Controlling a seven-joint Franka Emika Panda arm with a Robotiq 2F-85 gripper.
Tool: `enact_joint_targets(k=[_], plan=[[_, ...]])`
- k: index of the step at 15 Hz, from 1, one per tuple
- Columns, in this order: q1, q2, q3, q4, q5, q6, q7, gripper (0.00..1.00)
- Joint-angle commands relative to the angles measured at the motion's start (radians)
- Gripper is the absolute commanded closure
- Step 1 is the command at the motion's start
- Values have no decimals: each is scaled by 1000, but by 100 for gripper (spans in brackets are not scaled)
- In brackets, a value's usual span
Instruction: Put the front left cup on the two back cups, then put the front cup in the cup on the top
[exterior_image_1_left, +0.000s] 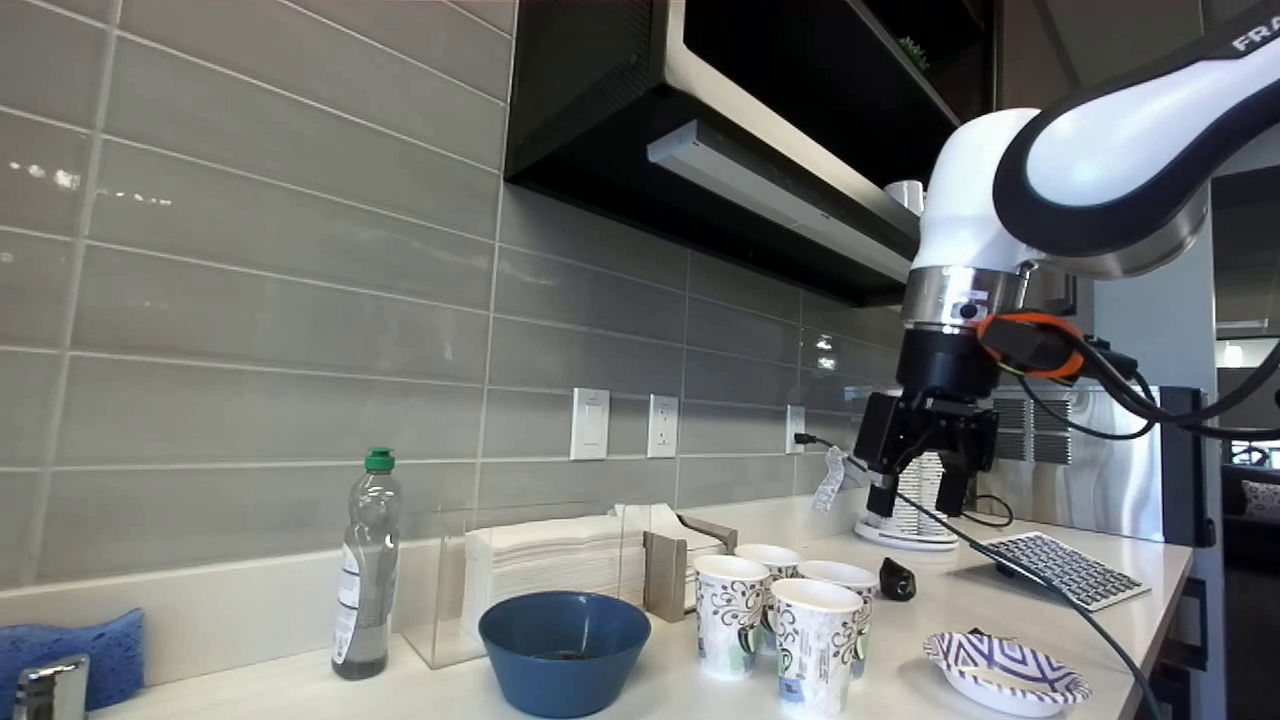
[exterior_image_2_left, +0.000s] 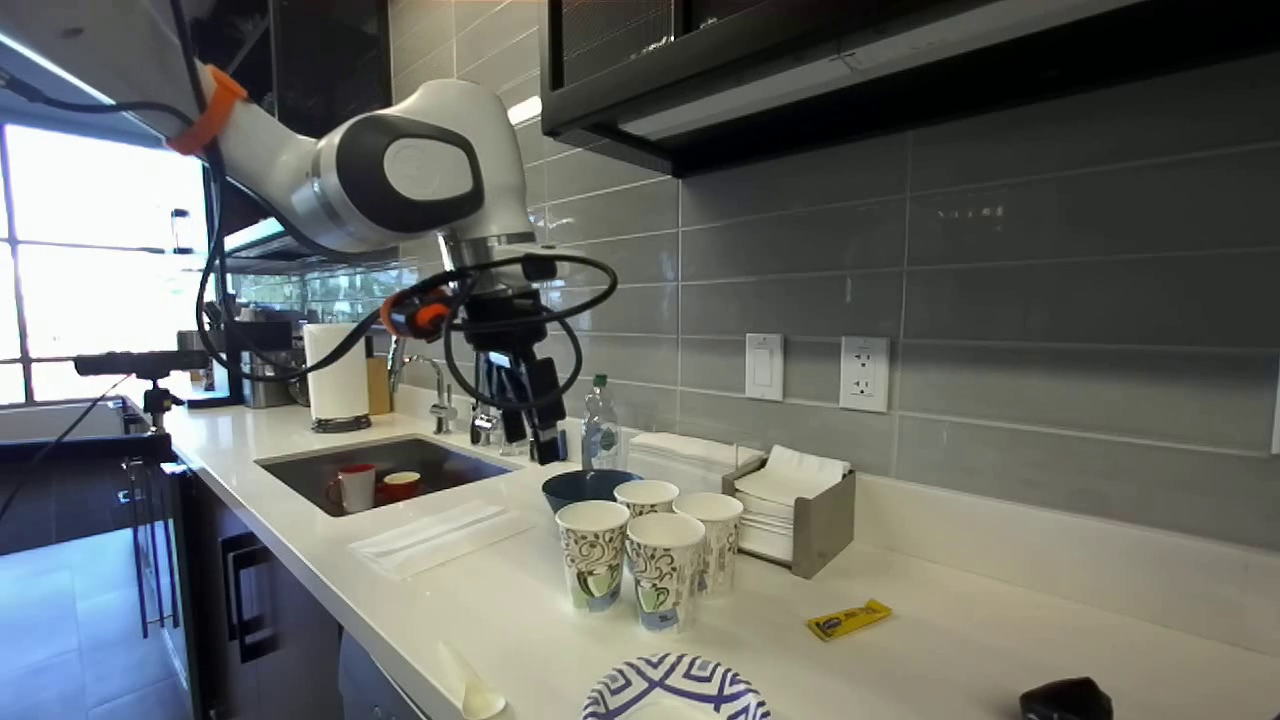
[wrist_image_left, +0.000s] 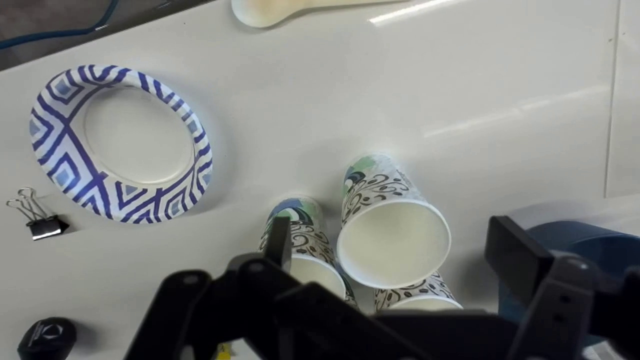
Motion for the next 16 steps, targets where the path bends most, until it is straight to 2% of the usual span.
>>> enact_joint_targets(k=[1,16], plan=[[-17,80,14,15,11,52,52,0],[-56,250,2,7,4,260,182,0]])
